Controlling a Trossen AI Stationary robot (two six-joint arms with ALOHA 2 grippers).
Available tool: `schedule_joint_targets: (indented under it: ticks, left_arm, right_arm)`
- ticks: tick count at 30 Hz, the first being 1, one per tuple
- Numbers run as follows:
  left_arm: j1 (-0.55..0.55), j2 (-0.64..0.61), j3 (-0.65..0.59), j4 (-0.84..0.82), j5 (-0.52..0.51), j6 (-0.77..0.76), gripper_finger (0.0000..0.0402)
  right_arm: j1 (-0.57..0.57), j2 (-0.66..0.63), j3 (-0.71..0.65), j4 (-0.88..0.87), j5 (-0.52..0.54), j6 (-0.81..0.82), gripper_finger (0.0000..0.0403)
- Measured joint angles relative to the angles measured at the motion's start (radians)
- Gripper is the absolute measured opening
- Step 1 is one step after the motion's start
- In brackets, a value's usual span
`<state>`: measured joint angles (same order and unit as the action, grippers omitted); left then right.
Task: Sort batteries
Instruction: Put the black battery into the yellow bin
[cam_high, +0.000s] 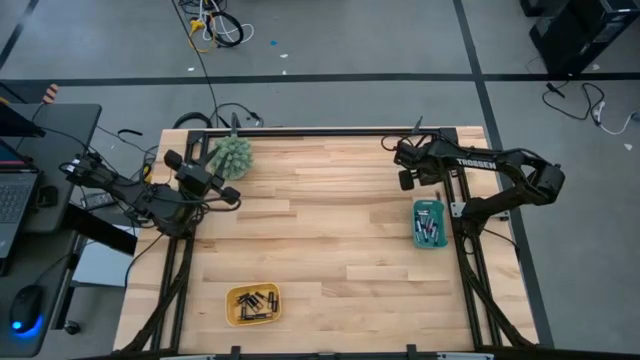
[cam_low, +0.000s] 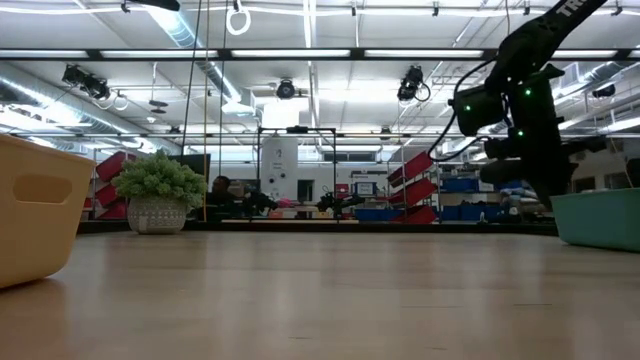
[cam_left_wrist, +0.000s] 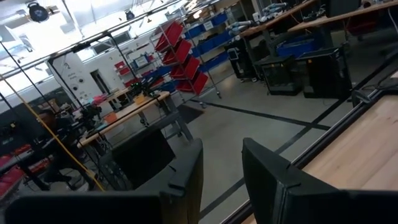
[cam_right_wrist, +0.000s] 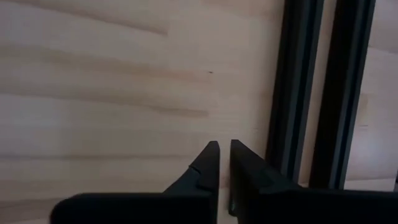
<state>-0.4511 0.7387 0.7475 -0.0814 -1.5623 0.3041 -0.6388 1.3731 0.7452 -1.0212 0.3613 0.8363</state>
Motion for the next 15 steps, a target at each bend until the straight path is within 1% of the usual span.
schedule_joint_targets:
  ticks: [4,9,12,15]
  left_arm:
    - [0.0,0.0,0.0,-0.002,0.0,0.026,0.0108]
    - [-0.001,0.0,0.0,-0.002,-0.012,0.086,0.0108]
    - [-0.001,0.0,0.0,-0.005,-0.011,0.127,0.0108]
    - [-0.001,0.0,0.0,-0.027,-0.011,0.136,0.0108]
  right_arm:
    - [0.0,0.0,0.0,-0.016,-0.032,0.006,0.0053]
    - [0.0,0.0,-0.001,-0.05,-0.069,0.058,0.0107]
    - [0.0,0.0,-0.001,-0.087,-0.09,0.088,0.0135]
    - [0.006,0.0,-0.002,-0.142,-0.108,0.135,0.0157]
